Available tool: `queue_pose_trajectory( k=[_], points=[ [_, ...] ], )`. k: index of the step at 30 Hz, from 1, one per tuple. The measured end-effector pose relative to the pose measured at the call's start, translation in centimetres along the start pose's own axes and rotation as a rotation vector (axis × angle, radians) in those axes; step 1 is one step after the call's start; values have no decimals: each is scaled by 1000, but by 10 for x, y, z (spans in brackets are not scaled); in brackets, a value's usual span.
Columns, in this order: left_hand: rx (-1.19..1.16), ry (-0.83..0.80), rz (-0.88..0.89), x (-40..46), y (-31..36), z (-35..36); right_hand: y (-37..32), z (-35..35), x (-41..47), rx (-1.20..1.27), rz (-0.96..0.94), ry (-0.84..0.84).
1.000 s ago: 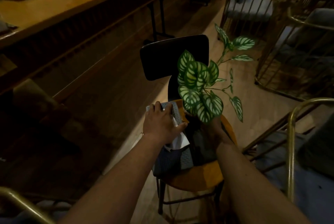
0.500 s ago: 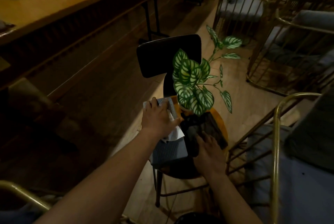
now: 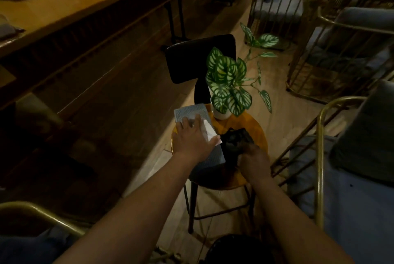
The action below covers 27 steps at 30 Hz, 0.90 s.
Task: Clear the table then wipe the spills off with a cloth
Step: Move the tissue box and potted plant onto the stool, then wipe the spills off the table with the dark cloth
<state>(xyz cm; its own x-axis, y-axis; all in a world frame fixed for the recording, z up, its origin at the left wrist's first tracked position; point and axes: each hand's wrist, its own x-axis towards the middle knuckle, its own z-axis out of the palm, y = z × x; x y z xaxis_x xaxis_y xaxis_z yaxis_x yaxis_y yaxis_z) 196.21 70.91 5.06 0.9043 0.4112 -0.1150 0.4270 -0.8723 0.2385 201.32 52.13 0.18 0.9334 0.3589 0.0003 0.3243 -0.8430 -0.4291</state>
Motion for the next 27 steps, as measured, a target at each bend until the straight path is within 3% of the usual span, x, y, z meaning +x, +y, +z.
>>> queue_pose_trajectory(
  k=[3,5,8,11,16,19,22,27],
  points=[
    [-67,115,30,-28,7,-6,2,-22,-14,133,280,-40],
    [-130,215,72,-57,12,-8,3,-39,-32,304,368,-5],
    [-191,200,174,-109,21,-10,-2,-67,-75,638,468,28],
    [-455,-43,165,-167,36,-12,-10,-94,-132,891,561,40],
    [-937,-726,-256,-260,69,-28,-17,-121,-238,1262,708,145],
    [-1190,-1093,-391,-313,82,-28,-6,-126,-301,1332,797,204],
    [-1311,-1101,-389,-351,94,-2,16,-127,-366,1361,866,274],
    [-1161,-1044,-284,-419,117,45,46,-119,-489,1369,911,370]
  ],
)
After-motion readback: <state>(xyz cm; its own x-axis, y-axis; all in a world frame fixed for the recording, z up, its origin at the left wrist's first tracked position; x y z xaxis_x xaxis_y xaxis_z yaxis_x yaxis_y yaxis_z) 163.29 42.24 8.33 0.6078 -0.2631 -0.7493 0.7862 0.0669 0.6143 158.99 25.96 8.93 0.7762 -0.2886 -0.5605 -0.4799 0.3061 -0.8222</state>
